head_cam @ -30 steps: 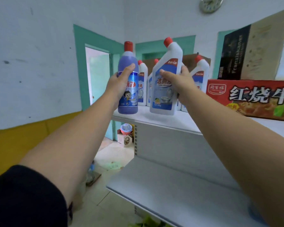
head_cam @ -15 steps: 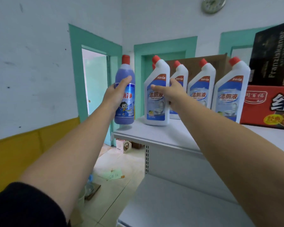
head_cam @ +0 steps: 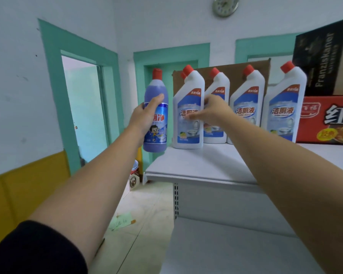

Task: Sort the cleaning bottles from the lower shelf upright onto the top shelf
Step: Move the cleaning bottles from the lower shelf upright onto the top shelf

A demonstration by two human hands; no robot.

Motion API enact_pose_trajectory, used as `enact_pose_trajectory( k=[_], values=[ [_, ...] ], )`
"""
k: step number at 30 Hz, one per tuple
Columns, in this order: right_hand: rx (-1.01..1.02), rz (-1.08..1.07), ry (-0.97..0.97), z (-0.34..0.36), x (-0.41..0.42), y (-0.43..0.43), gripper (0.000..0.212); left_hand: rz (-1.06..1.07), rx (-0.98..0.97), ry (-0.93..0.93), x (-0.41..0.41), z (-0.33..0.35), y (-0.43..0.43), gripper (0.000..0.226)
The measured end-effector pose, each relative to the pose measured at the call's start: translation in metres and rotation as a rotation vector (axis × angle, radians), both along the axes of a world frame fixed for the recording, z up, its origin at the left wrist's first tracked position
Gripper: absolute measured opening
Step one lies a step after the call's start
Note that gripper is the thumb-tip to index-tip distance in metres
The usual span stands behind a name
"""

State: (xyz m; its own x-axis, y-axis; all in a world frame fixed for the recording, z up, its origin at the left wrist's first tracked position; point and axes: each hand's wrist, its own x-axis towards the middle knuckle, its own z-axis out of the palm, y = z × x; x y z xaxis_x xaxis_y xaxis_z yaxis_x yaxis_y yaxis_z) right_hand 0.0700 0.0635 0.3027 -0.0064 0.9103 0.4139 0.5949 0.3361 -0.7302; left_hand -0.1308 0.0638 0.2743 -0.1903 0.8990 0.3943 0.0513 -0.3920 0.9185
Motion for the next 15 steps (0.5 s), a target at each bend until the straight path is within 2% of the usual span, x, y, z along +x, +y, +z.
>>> enact_pose_trajectory(
  k=[6,9,15],
  values=[
    [0.094,-0.11,-0.005,-0.01,-0.01,0.011,0.055,-0.067,0.008,0.05,0.008,-0.003,0.007,0.067],
    [0.109,-0.136,-0.012,-0.011,-0.014,0.015,0.057,-0.095,0.023,0.039,0.012,-0.002,0.009,0.056],
    [0.111,-0.157,0.015,-0.017,-0.016,0.018,0.056,-0.155,0.029,-0.029,0.014,-0.003,0.012,0.052]
  ],
)
